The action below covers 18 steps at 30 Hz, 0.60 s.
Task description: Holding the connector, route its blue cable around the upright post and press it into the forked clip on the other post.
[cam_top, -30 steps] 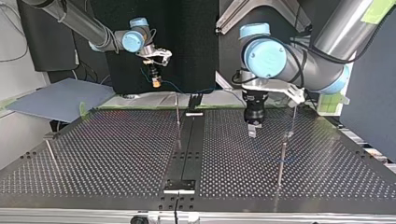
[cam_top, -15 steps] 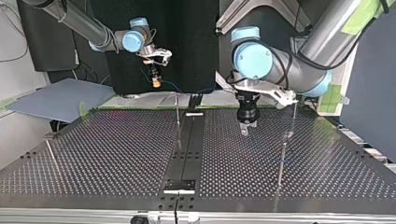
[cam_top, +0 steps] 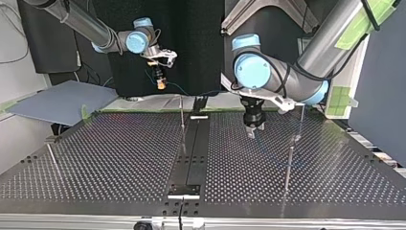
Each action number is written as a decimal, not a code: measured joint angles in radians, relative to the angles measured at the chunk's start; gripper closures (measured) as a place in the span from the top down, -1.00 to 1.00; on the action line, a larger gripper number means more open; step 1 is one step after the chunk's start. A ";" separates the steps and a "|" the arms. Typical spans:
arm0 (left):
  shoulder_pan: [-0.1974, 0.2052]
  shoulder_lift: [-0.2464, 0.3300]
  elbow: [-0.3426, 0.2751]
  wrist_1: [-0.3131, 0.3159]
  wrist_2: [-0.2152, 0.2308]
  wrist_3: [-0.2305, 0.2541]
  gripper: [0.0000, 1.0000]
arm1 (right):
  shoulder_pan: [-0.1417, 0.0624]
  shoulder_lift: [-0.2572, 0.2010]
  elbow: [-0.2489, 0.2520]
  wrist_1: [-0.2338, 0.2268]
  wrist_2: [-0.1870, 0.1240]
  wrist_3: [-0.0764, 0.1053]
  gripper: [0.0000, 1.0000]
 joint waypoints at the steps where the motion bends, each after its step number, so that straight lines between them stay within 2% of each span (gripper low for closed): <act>1: 0.000 0.000 -0.001 -0.001 -0.003 -0.001 0.96 | 0.000 0.000 0.000 0.000 0.000 0.000 -1.00; 9: -0.006 -0.004 -0.022 -0.005 -0.012 -0.012 0.96 | 0.003 0.000 0.000 0.000 0.000 0.000 -1.00; 14: -0.020 -0.039 -0.039 -0.011 -0.046 -0.013 0.96 | 0.005 0.000 0.000 0.001 0.000 0.000 -1.00; 18: -0.027 -0.065 -0.051 -0.005 -0.061 -0.034 0.96 | 0.007 -0.001 0.000 0.003 0.000 0.000 -1.00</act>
